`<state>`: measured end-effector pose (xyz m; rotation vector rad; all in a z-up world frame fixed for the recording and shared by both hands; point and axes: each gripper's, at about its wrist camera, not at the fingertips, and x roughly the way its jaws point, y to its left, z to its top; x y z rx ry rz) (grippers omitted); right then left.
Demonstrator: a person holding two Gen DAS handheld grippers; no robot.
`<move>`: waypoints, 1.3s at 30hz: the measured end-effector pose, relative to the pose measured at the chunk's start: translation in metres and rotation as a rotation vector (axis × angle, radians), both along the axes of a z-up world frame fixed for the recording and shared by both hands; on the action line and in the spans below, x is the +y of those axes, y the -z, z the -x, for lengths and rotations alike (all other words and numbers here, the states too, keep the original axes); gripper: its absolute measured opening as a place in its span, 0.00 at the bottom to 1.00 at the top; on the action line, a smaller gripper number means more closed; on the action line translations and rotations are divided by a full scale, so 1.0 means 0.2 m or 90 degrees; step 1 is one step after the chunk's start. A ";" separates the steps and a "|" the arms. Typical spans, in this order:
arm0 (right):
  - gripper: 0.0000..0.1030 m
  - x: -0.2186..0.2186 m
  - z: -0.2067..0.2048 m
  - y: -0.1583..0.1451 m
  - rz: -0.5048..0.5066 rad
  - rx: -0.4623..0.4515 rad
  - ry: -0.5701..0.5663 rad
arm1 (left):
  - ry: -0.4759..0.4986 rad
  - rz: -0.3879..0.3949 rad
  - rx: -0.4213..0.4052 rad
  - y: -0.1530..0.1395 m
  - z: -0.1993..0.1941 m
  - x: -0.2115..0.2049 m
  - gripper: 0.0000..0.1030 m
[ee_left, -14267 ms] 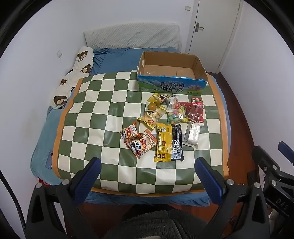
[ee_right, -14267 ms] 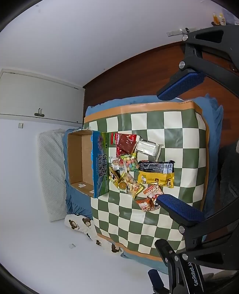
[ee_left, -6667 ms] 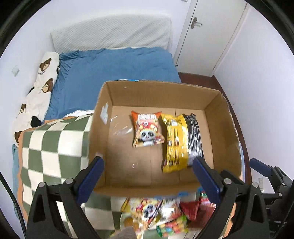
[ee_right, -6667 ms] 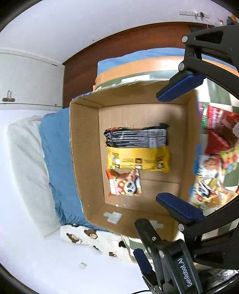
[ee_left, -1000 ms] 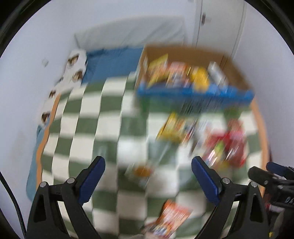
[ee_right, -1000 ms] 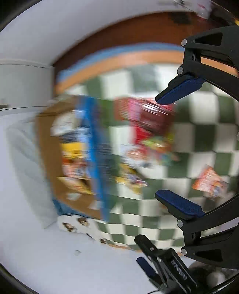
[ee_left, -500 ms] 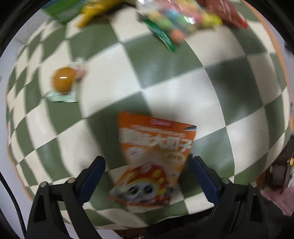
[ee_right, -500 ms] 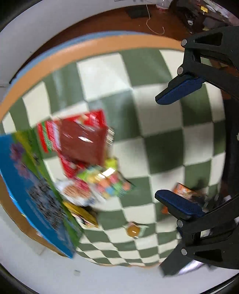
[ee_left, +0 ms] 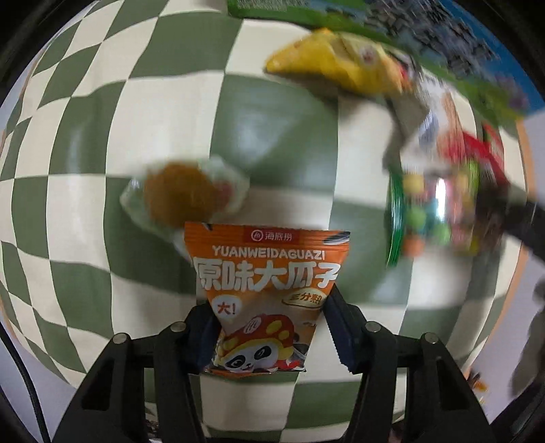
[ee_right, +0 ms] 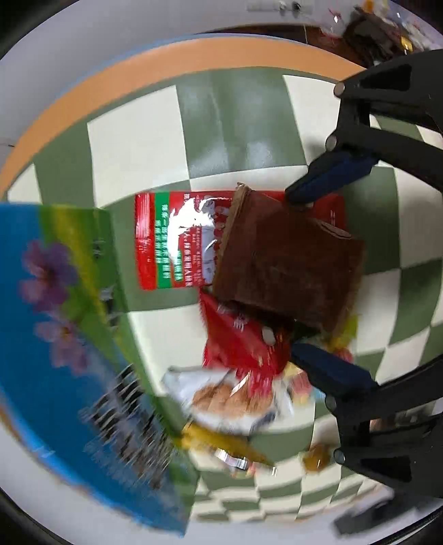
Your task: Organize snacks
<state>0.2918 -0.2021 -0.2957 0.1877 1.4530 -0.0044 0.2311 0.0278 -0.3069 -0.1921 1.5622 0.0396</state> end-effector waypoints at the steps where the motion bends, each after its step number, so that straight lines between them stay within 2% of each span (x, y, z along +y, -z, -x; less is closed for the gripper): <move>1: 0.74 0.00 0.01 0.01 0.008 -0.005 -0.007 | 0.002 -0.002 0.001 0.00 -0.01 -0.01 0.53; 2: 0.65 0.00 0.02 0.01 0.019 -0.010 -0.015 | 0.011 -0.004 0.009 0.02 -0.01 -0.03 0.55; 3: 0.63 -0.01 0.03 0.01 0.032 -0.013 -0.018 | 0.022 -0.008 0.019 0.04 -0.01 -0.05 0.58; 5: 0.62 -0.05 0.09 0.02 0.013 -0.003 -0.020 | 0.044 -0.017 0.036 0.08 -0.01 -0.08 0.58; 7: 0.61 -0.08 0.15 0.02 -0.001 0.013 -0.029 | 0.056 -0.023 0.030 0.10 0.00 -0.10 0.58; 10: 0.61 -0.08 0.29 0.03 0.016 0.034 -0.064 | 0.063 -0.024 0.016 0.10 0.01 -0.13 0.57; 13: 0.62 -0.06 0.37 0.07 0.031 0.062 -0.079 | 0.069 -0.018 0.005 0.08 0.03 -0.12 0.51; 17: 0.70 -0.13 0.37 0.08 -0.012 0.052 -0.002 | 0.066 -0.003 0.001 0.07 0.04 -0.17 0.50; 21: 0.71 -0.21 0.33 0.07 -0.024 0.047 0.058 | 0.069 0.014 0.002 0.05 0.03 -0.13 0.50; 22: 0.70 -0.22 0.32 0.08 -0.023 0.046 0.067 | 0.070 0.017 0.000 0.02 0.02 -0.13 0.50; 24: 0.59 -0.24 0.31 0.09 -0.001 0.042 0.072 | 0.069 0.027 -0.006 -0.03 0.02 -0.12 0.50; 25: 0.59 -0.24 0.31 0.09 0.014 0.037 0.074 | 0.067 0.034 -0.010 -0.05 0.03 -0.13 0.49; 28: 0.58 -0.25 0.34 0.06 0.017 0.019 0.069 | 0.060 0.065 -0.032 -0.17 0.06 -0.13 0.49; 31: 0.58 -0.21 0.41 -0.02 -0.020 0.019 0.061 | 0.061 0.097 -0.064 -0.34 0.07 -0.14 0.49; 36: 0.58 -0.13 0.41 -0.33 -0.087 -0.037 0.019 | 0.060 0.187 -0.128 -0.72 -0.10 -0.15 0.49; 39: 0.58 -0.05 0.31 -0.60 -0.120 -0.103 -0.010 | 0.068 0.207 -0.178 -0.95 -0.30 -0.13 0.49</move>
